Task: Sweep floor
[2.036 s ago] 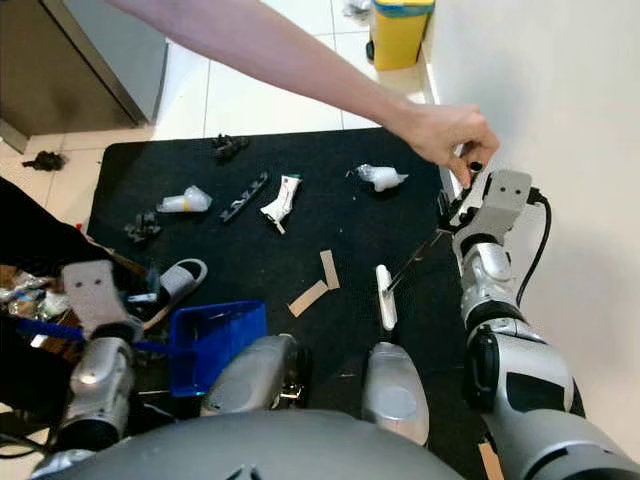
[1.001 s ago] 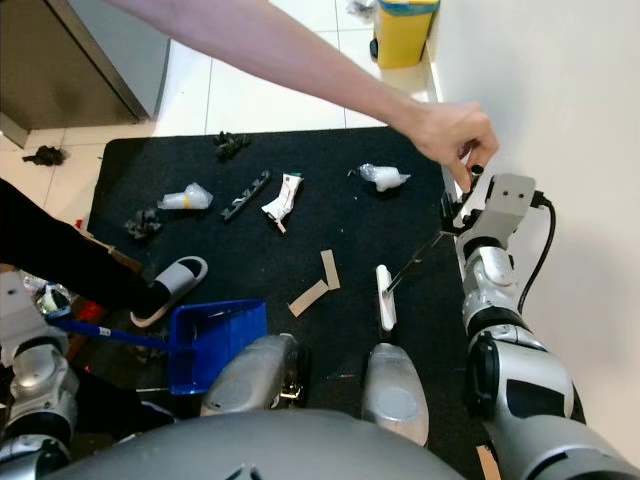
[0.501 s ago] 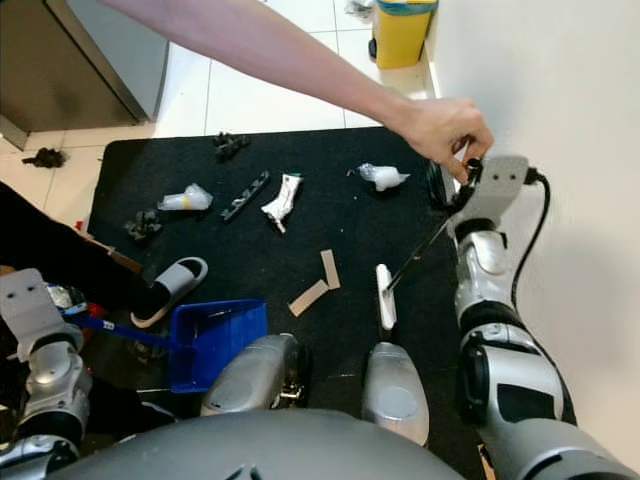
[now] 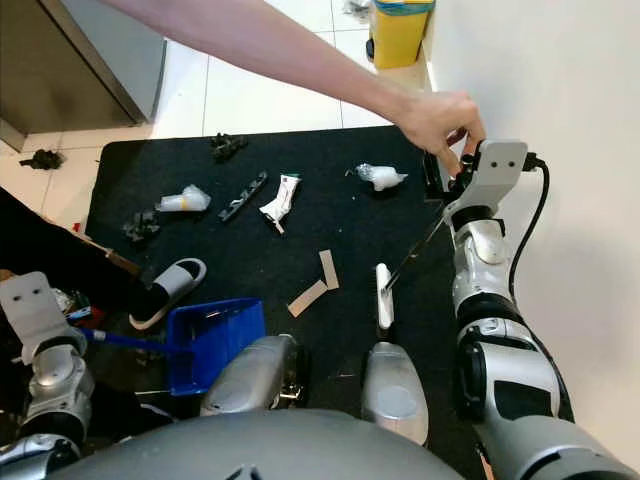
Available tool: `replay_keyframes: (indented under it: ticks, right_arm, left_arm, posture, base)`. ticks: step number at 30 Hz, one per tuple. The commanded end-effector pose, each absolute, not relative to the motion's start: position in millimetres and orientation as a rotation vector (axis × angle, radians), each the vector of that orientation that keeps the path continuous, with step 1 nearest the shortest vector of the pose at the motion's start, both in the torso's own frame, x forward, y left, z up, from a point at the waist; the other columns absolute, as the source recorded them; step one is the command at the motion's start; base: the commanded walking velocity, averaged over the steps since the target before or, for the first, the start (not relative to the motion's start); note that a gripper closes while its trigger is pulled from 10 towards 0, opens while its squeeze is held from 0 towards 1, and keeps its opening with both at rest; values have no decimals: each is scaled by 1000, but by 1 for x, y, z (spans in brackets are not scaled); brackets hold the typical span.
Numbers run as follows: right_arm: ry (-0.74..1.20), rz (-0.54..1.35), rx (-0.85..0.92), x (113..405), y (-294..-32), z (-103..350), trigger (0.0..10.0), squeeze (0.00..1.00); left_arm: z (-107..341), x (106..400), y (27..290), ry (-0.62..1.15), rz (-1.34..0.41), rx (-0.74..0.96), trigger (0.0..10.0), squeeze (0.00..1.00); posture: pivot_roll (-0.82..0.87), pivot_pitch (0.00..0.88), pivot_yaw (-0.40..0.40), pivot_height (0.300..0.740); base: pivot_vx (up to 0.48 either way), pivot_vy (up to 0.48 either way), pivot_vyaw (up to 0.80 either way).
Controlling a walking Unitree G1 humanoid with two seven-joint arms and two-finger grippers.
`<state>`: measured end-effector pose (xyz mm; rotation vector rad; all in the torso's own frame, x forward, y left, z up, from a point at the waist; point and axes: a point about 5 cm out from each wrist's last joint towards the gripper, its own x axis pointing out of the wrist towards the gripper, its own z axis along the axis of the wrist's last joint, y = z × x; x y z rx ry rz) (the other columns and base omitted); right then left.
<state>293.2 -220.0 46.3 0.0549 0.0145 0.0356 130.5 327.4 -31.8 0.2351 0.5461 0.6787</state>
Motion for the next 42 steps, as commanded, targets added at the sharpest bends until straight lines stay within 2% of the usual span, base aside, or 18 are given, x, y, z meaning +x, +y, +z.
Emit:
replay_keyframes:
  ticks: [1, 2, 3, 4, 20, 28, 29, 36, 39, 42]
  right_arm:
    - [21, 46, 58, 292, -218, 45, 10000, 835]
    - [19, 44, 61, 292, -218, 45, 3804, 0]
    - [19, 44, 61, 292, -218, 45, 3804, 0]
    - [14, 43, 71, 293, -217, 46, 0, 0]
    - [-4, 48, 88, 294, -217, 50, 0, 0]
    - [1, 52, 88, 293, -217, 49, 0, 0]
    - [8, 51, 82, 293, -216, 48, 10000, 0]
    - [13, 19, 61, 293, -218, 48, 10000, 0]
    - [-9, -116, -64, 296, -241, 60, 10000, 0]
    - [-43, -162, -99, 298, -249, 68, 10000, 0]
  left_arm:
    - [-33, 130, 322, 541, 667, 240, 10000, 0]
    - [-33, 131, 321, 536, 666, 241, 10000, 0]
    - [-33, 131, 321, 536, 666, 241, 10000, 0]
    - [-32, 133, 320, 528, 663, 243, 10000, 0]
    - [-11, 144, 308, 450, 654, 257, 10000, 0]
    - [-20, 138, 315, 489, 661, 253, 10000, 0]
    - [-19, 136, 314, 489, 662, 258, 10000, 0]
    - [-15, 134, 311, 486, 665, 263, 10000, 0]
    - [-7, 137, 304, 441, 623, 276, 10000, 0]
    - [-2, 139, 297, 418, 578, 271, 10000, 0]
  posture:
    - [116, 0, 23, 740]
    - [116, 0, 24, 740]
    - [116, 0, 24, 740]
    - [117, 0, 24, 740]
    - [117, 0, 23, 740]
    - [119, 0, 23, 740]
    - [120, 0, 22, 740]
    - [126, 0, 16, 740]
    - [129, 0, 14, 740]
    - [131, 0, 14, 740]
  base:
    - [0, 0, 0]
    - [0, 0, 0]
    - [0, 0, 0]
    - [0, 0, 0]
    - [0, 0, 0]
    - [0, 0, 0]
    - [0, 0, 0]
    - [0, 0, 0]
    - [0, 0, 0]
    - [0, 0, 0]
